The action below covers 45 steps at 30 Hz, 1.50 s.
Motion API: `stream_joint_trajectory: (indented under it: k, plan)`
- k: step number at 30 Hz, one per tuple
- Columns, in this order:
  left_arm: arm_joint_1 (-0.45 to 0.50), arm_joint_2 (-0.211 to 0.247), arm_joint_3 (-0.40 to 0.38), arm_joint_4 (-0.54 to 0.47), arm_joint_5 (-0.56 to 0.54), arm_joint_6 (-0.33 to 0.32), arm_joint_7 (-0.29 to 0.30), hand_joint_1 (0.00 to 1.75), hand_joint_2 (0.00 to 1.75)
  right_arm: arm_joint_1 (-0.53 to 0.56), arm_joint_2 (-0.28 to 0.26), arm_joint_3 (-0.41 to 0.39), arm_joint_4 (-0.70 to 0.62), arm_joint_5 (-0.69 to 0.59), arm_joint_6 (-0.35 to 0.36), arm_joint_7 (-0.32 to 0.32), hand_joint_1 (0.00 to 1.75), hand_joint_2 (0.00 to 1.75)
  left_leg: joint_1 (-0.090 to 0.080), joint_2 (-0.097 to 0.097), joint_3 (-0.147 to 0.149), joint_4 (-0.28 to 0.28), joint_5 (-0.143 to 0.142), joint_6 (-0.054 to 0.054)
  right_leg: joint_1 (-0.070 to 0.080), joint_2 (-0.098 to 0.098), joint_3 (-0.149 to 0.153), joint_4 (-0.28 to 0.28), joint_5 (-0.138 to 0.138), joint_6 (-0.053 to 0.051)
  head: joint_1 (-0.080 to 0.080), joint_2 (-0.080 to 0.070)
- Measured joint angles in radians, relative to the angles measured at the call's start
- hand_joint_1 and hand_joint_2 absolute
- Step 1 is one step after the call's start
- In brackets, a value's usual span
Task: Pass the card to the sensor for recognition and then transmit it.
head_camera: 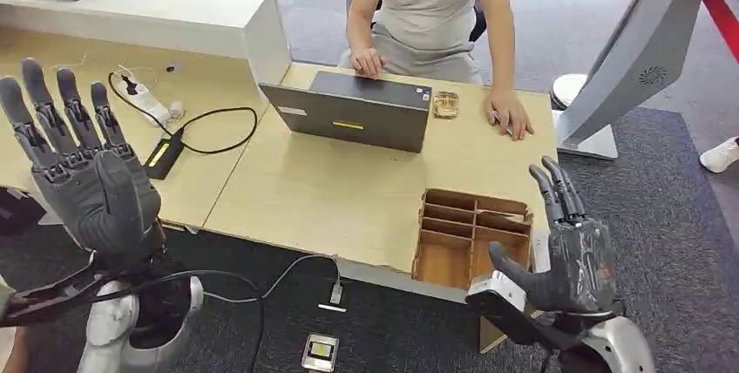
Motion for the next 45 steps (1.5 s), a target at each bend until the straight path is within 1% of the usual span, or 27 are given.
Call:
stream_joint_trajectory:
  k: [3,6,11,14,18,21,26,34,38,45]
  plan:
    - [0.0,0.001,0.0,-0.001,0.002,-0.006,0.0,0.0,1.75,-0.002,0.004,0.013,0.0,0.018,0.028,-0.009,0.0,1.75,0.0,0.0,0.0,0.0,0.0,0.0,0.0,0.0,0.0,0.0,0.0,0.0,0.0,0.0]
    - [0.0,0.0,-0.001,-0.001,0.01,-0.036,0.0,0.0,1.75,-0.011,0.011,0.031,0.009,0.066,0.057,-0.009,0.0,1.75,0.0,0.0,0.0,0.0,0.0,0.0,0.0,0.0,0.0,0.0,0.0,0.0,0.0,0.0]
    - [-0.004,-0.004,-0.001,0.002,0.02,-0.084,0.0,0.0,1.75,-0.025,0.015,0.06,0.038,0.158,0.073,0.019,0.0,1.75,0.0,0.0,0.0,0.0,0.0,0.0,0.0,0.0,0.0,0.0,0.0,0.0,0.0,0.0]
    - [-0.01,-0.006,-0.002,0.007,0.027,-0.09,0.0,0.0,1.75,-0.033,0.015,0.074,0.067,0.203,0.084,0.037,0.0,1.75,0.0,0.0,0.0,0.0,0.0,0.0,0.0,0.0,0.0,0.0,0.0,0.0,0.0,0.0]
    - [-0.025,-0.006,-0.004,0.01,0.03,-0.067,0.0,0.0,1.75,-0.044,0.015,0.092,0.11,0.229,0.09,0.043,0.0,1.75,0.0,0.0,0.0,0.0,0.0,0.0,0.0,0.0,0.0,0.0,0.0,0.0,0.0,0.0]
    - [-0.029,-0.005,-0.01,0.01,0.033,-0.025,0.0,0.0,1.75,-0.061,0.014,0.104,0.137,0.247,0.098,0.047,0.0,1.75,0.0,0.0,0.0,0.0,0.0,0.0,0.0,0.0,0.0,0.0,0.0,0.0,0.0,0.0]
    - [-0.03,0.0,-0.014,0.006,0.032,0.005,0.0,0.0,1.75,-0.087,0.014,0.123,0.193,0.214,0.104,0.047,0.0,1.75,0.0,0.0,0.0,0.0,0.0,0.0,0.0,0.0,0.0,0.0,0.0,0.0,0.0,0.0]
    - [-0.029,0.01,-0.021,-0.003,0.035,0.024,0.0,0.0,1.75,-0.136,0.015,0.146,0.31,0.174,0.097,0.047,0.0,1.75,0.0,0.0,0.0,0.0,0.0,0.0,0.0,0.0,0.0,0.0,0.0,0.0,0.0,0.0]
    - [-0.029,0.015,-0.022,-0.011,0.034,0.039,0.0,0.0,1.75,-0.17,0.013,0.149,0.369,0.172,0.084,0.07,0.0,1.75,0.0,0.0,0.0,0.0,0.0,0.0,0.0,0.0,0.0,0.0,0.0,0.0,0.0,0.0]
    - [-0.026,0.021,-0.025,-0.021,0.033,0.041,0.0,0.0,1.75,-0.205,0.005,0.146,0.44,0.17,0.075,0.071,0.0,1.75,0.0,0.0,0.0,0.0,0.0,0.0,0.0,0.0,0.0,0.0,0.0,0.0,0.0,0.0]
